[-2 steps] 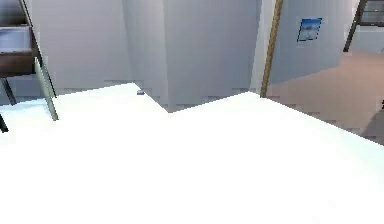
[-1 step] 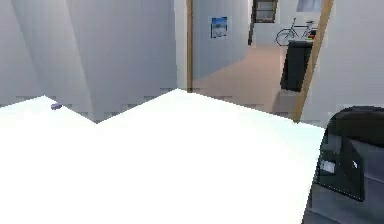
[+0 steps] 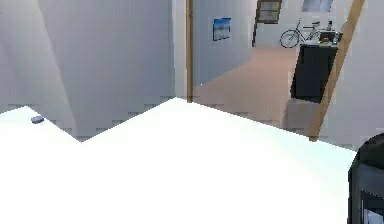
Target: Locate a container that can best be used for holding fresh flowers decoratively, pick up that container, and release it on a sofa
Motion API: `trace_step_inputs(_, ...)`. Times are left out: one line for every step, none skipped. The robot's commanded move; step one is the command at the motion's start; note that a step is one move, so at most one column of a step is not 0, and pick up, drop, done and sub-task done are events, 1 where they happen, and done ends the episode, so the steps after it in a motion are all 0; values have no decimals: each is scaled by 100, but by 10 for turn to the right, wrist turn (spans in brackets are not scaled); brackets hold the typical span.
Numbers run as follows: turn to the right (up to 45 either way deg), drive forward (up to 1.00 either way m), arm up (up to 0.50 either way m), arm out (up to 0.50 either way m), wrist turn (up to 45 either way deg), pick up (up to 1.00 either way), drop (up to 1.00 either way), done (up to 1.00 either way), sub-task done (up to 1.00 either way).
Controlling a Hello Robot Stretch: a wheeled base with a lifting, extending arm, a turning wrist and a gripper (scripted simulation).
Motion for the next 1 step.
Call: trace_step_inputs(330,0,0,0,0,0,0,0,0)
